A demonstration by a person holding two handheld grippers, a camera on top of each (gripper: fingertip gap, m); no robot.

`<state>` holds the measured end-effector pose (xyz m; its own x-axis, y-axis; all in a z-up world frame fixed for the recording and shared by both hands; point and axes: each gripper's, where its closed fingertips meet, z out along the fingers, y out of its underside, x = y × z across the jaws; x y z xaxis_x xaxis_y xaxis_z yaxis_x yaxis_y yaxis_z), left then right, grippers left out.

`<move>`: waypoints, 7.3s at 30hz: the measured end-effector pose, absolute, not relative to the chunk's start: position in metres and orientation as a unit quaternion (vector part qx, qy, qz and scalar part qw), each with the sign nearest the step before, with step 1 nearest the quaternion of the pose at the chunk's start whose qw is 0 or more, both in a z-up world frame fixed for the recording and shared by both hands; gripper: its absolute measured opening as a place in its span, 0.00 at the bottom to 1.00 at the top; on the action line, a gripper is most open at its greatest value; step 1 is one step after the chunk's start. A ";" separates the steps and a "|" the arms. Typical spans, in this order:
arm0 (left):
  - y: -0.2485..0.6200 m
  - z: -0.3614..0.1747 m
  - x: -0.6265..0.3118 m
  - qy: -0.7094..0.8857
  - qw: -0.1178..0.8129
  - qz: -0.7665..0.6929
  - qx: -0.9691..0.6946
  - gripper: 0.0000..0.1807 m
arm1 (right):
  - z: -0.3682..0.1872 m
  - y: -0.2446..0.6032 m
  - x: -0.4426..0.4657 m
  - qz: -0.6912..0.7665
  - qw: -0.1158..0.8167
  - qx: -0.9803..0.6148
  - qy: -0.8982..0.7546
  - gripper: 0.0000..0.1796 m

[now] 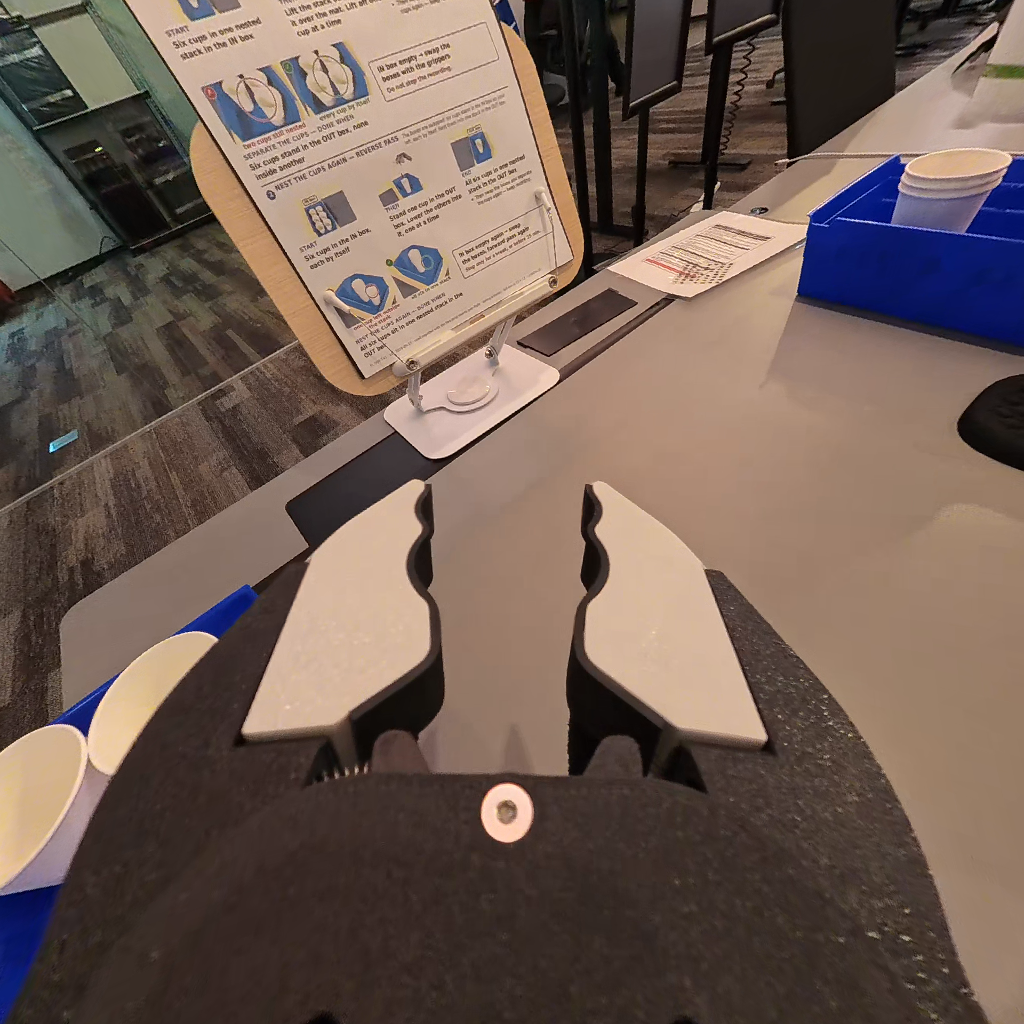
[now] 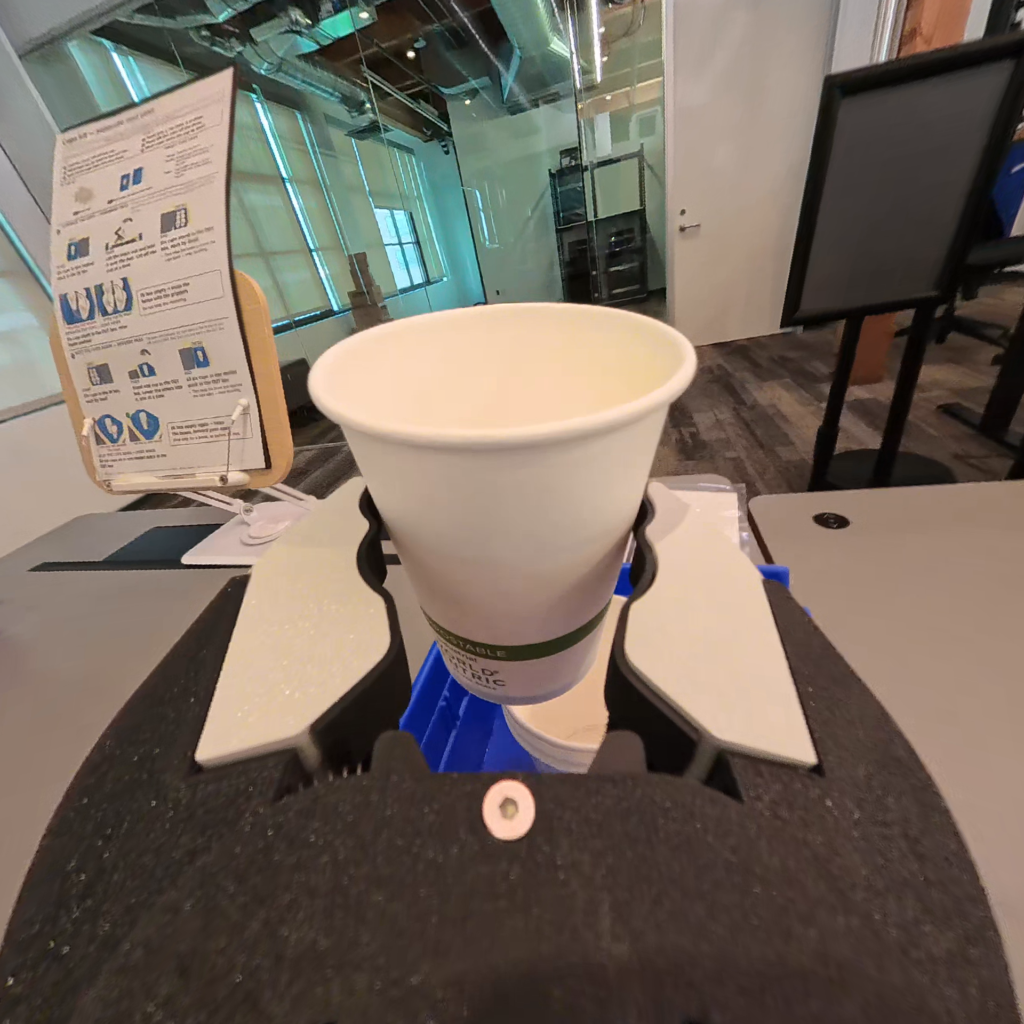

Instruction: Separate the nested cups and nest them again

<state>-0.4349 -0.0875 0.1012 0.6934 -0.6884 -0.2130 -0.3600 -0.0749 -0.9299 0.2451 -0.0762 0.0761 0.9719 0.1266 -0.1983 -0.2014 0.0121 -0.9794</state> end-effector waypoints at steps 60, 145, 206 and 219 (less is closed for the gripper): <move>-0.096 0.093 -0.428 0.393 0.564 -0.120 -0.716 0.26 | 0.014 -0.045 0.262 0.068 0.668 -0.741 0.037 0.49; 0.029 -0.070 -0.615 0.515 0.126 0.151 -0.834 0.02 | 0.121 -0.088 0.103 0.182 0.659 -0.701 -0.202 0.51; -0.165 0.023 -0.250 0.827 0.219 -0.068 -0.514 0.02 | 0.011 -0.120 -0.264 0.300 0.431 -0.608 -0.596 0.51; -0.149 0.057 -0.249 0.776 0.305 -0.090 -0.544 0.20 | 0.020 -0.112 -0.249 0.320 0.438 -0.604 -0.584 0.50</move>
